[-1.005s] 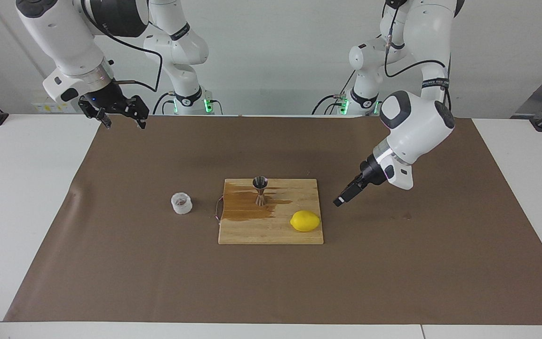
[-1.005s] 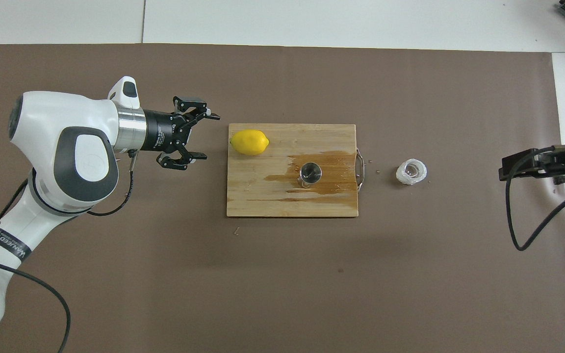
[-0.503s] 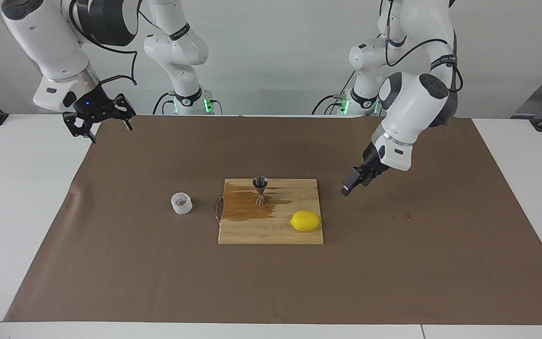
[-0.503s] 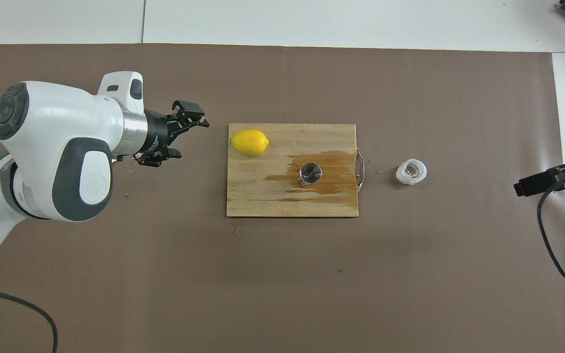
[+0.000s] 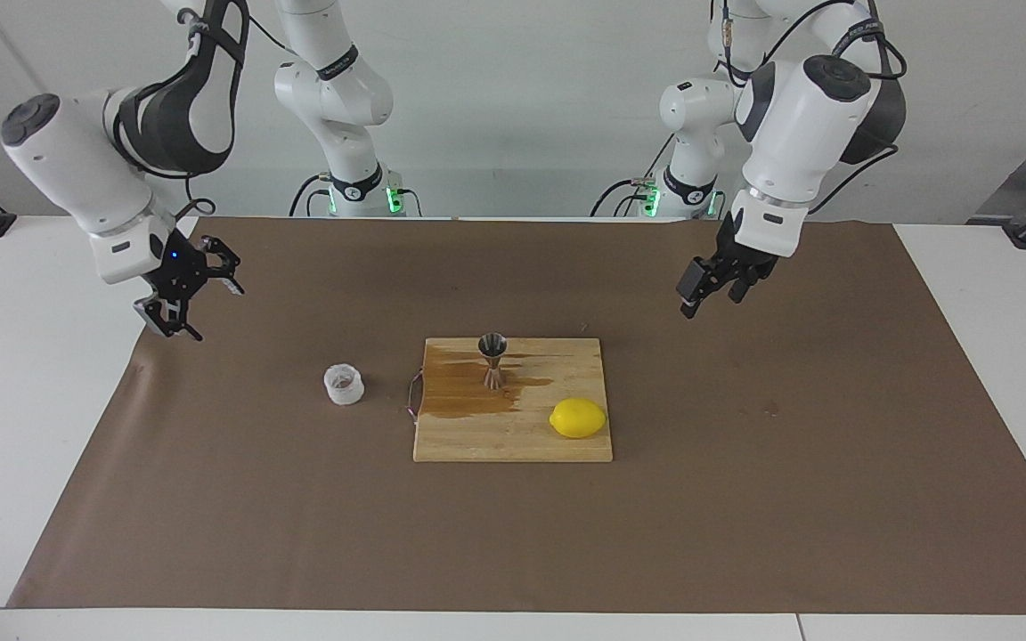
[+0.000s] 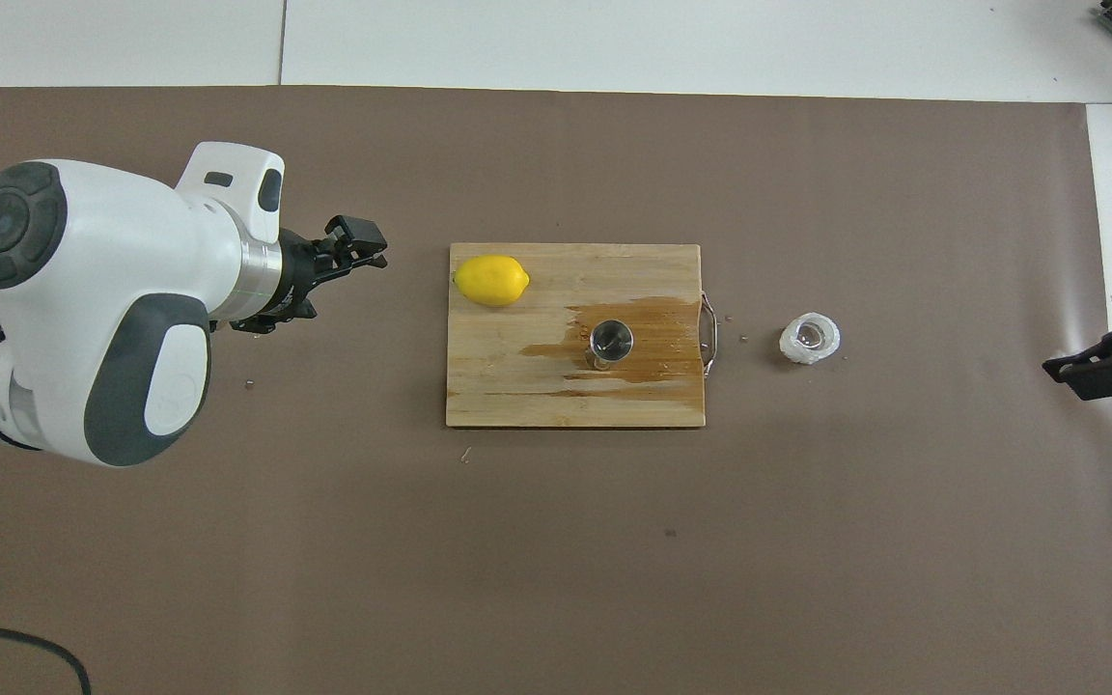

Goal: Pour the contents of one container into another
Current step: 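Reach the right gripper toward the white roll while the left gripper retracts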

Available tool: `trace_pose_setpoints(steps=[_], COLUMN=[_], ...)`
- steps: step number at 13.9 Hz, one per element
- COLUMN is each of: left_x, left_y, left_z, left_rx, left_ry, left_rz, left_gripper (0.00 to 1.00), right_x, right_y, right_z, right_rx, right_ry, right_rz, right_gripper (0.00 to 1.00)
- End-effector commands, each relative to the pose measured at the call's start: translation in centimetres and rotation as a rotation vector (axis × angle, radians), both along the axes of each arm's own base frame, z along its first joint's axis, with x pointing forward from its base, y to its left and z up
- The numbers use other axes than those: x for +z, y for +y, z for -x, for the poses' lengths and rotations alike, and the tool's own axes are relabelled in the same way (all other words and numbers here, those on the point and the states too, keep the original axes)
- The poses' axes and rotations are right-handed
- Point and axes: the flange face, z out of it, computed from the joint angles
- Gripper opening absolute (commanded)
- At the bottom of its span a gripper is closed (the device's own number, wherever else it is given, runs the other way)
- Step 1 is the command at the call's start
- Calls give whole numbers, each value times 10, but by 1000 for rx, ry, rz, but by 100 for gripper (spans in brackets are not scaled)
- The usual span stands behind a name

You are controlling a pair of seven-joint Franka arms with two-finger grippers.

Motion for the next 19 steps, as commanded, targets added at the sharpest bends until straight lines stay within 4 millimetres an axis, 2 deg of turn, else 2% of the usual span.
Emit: trace_pose_setpoints(steps=[1, 3, 5, 6, 8, 10, 11, 12, 16, 19], left_x=[13, 15, 17, 21, 36, 62, 74, 78, 77, 78], left_y=[39, 77, 91, 99, 114, 124, 126, 126, 134, 130], left_z=[9, 5, 5, 4, 4, 3, 3, 3, 10, 1], left_rx=[-51, -122, -203, -235, -290, -297, -297, -300, -296, -301], left_ry=[16, 20, 11, 13, 25, 28, 41, 68, 138, 91], left_rz=[-33, -41, -50, -52, -63, -93, -94, -92, -121, -120], left_gripper=[100, 100, 100, 100, 100, 100, 100, 100, 100, 100], right_x=[-46, -69, -91, -110, -163, -173, -183, -191, -203, -207], right_y=[3, 21, 36, 40, 42, 50, 52, 56, 72, 89], right_z=[-19, -24, -25, -26, -26, -27, -26, -23, -16, -17], right_rx=[130, 152, 175, 171, 196, 217, 197, 209, 212, 250], right_ry=[-71, -86, -51, -40, -60, -83, -70, -73, -96, -112], right_rz=[-132, -242, -274, -332, -481, -513, -554, -576, -573, -542], right_gripper=[100, 100, 100, 100, 100, 100, 100, 100, 100, 100])
